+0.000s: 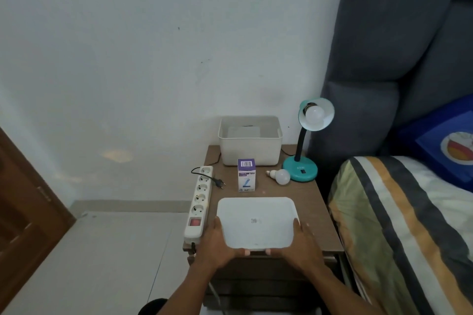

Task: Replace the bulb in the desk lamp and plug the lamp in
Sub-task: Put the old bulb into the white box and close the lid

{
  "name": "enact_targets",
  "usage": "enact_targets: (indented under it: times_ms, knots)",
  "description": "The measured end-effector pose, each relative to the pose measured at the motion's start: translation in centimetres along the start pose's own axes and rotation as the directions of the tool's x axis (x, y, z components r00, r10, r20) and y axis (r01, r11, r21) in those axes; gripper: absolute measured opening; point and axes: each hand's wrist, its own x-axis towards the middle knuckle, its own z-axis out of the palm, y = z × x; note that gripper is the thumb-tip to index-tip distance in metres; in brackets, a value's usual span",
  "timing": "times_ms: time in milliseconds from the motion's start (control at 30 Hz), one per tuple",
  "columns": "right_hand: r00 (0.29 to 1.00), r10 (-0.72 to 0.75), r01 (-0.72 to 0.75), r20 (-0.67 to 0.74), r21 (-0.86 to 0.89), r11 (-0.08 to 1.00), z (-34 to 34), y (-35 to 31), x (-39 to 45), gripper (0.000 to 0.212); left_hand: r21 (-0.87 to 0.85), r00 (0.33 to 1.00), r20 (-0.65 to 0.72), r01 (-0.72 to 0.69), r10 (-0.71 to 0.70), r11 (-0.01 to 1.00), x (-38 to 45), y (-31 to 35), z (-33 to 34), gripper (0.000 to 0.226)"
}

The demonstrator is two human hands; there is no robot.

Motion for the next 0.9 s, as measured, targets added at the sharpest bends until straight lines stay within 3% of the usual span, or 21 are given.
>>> enact_targets:
  times_ms: [133,233,467,700,767,900]
  knots:
    - [1.0,-0.002,0.005,0.02,-0.146,0.989,0.2,0.2,0.3,0.133,0.207,0.999,0.032,0.001,-0.008,0.978,0.0,0.8,0.5,0.135]
    - [1.0,-0.009,0.014,0.025,-0.178,0.984,-0.5,0.0,1.0,0.125,0.188,0.999,0.041,0.004,-0.012,0.982,0.2,1.3,0.2,0.139]
    - [0.979,-0.102,0.081,-0.179,-0.122,0.989,-3.7,-3.3,5.4,0.07,0.03,0.949,-0.28,-0.14,0.143,0.99,4.8,4.7,-4.2,0.105]
    - [0.97,-0.071,0.065,-0.234,-0.032,0.997,-5.3,-6.7,12.3,0.056,-0.043,0.867,-0.455,-0.251,0.205,0.967,13.3,8.8,-9.8,0.063]
    - [0.964,-0.065,0.056,-0.257,-0.044,0.997,-4.9,-7.2,14.3,0.057,-0.036,0.867,-0.449,-0.258,0.215,0.965,16.0,9.6,-10.8,0.065]
    - [0.955,-0.075,0.043,-0.288,-0.116,0.992,-4.1,-7.3,17.8,0.064,-0.1,0.906,-0.39,-0.22,0.165,0.97,21.9,9.9,-11.5,0.093]
